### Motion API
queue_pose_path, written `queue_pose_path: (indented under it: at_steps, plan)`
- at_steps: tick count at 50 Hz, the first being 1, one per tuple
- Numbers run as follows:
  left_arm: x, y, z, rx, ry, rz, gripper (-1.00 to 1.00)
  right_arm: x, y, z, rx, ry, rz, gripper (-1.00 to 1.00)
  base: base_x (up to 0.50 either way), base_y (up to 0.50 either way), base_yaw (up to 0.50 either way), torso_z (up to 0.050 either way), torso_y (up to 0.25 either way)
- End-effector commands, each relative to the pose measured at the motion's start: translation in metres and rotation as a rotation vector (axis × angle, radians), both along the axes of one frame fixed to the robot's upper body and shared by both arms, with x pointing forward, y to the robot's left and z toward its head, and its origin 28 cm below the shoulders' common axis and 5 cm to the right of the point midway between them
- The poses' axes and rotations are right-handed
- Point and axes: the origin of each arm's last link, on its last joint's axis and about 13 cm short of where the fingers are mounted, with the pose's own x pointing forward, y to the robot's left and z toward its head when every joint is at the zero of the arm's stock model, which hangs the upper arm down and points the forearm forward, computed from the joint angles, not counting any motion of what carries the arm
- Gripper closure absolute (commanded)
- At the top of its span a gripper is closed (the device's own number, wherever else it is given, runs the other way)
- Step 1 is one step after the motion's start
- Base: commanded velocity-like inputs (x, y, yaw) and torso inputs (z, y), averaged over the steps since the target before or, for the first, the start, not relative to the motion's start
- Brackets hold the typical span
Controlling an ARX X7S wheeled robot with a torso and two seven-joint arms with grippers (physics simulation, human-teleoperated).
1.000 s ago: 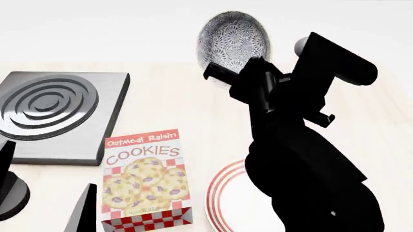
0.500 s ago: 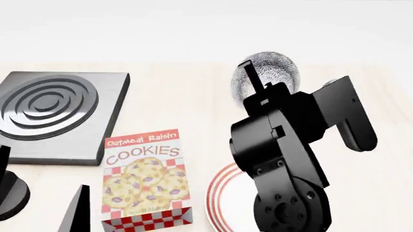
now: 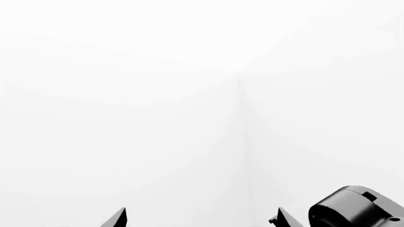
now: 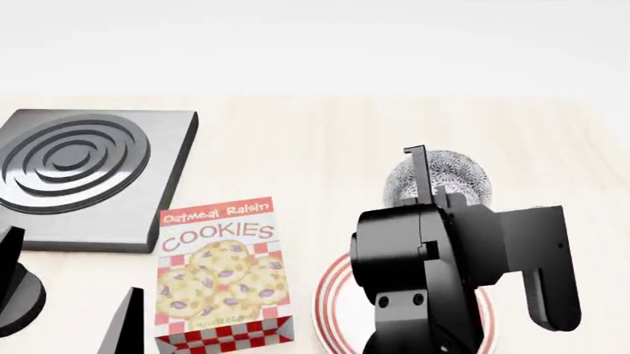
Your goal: Pick the akita bowl from table center and place it on the plate.
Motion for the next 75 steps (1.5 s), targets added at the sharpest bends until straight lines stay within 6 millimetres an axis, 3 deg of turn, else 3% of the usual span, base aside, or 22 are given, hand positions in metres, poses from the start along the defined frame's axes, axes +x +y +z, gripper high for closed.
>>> queue_pose_path:
  at_steps: [1,13,32,44,59,75]
  plan:
    - [0.000,0.000,-0.001,0.000,0.002,-0.001,-1.00,0.001,-0.005,-0.006,0.043,0.033,-0.074,1.00,0.00,0.00,0.00,0.000,0.000]
    - [0.000,0.000,0.000,0.000,0.002,-0.001,-1.00,-0.002,0.002,-0.014,0.057,0.057,-0.036,1.00,0.00,0.00,0.00,0.000,0.000]
    - [0.000,0.000,-0.001,0.001,0.000,-0.002,-1.00,-0.036,0.005,-0.034,0.090,0.034,-0.015,1.00,0.00,0.00,0.00,0.000,0.001]
    - [-0.001,-0.001,-0.001,0.001,-0.001,-0.004,-1.00,-0.043,0.004,-0.042,0.114,0.051,-0.016,1.00,0.00,0.00,0.00,0.000,0.001]
    - [-0.001,0.000,0.002,0.000,-0.003,-0.002,-1.00,-0.032,0.012,-0.040,0.111,0.050,0.045,1.00,0.00,0.00,0.00,0.001,0.000]
    - [-0.001,0.001,0.003,-0.005,-0.007,0.001,-1.00,-0.019,0.014,-0.060,0.120,0.105,0.056,1.00,0.00,0.00,0.00,0.000,0.001]
